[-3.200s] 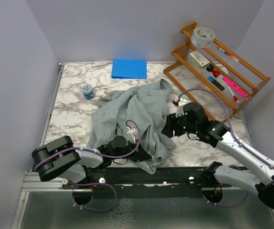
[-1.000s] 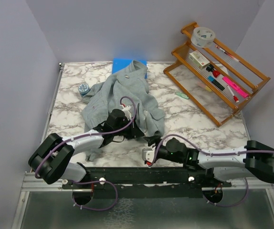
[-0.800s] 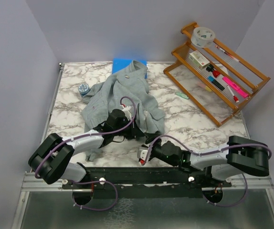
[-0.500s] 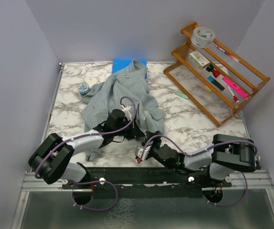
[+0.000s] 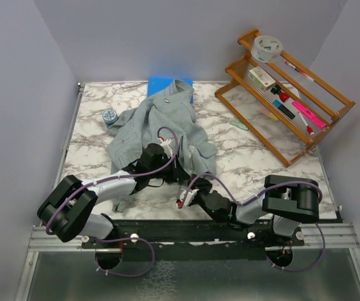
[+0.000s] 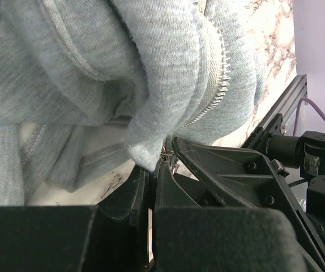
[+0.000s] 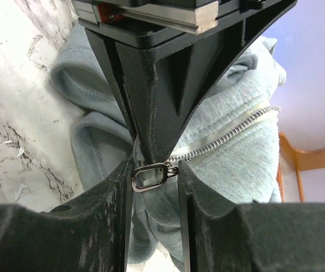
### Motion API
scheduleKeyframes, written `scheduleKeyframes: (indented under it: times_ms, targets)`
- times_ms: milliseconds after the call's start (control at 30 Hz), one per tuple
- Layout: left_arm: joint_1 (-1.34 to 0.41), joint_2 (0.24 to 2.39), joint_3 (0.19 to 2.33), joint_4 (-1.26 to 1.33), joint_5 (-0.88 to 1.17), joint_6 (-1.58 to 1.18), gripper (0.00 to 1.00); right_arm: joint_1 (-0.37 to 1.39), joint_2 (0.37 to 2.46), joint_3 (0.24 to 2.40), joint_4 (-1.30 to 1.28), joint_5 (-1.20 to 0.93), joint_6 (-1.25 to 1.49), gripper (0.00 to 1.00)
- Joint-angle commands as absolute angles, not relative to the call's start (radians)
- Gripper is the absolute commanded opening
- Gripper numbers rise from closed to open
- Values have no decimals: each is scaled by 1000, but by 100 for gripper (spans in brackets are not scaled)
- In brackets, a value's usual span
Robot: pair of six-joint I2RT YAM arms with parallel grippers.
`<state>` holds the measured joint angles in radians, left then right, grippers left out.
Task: Zip up the jacket
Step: Zip the zipper on the jacket.
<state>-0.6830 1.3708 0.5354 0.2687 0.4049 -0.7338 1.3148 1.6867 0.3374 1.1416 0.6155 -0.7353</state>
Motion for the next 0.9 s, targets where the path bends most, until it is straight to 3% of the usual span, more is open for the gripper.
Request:
scheduleKeyframes:
  times_ms: [0, 533, 867]
  targets:
    - [-692, 1371, 543, 272, 446, -737, 0, 1322, 1652, 322, 1189, 628, -696, 33]
    - [-692, 1365, 526, 285, 445, -742, 0, 1321, 1520, 266, 1081, 511, -588, 1]
    - [-692, 1358, 518, 291, 445, -745, 0, 1255, 1406, 299, 864, 376, -460, 0]
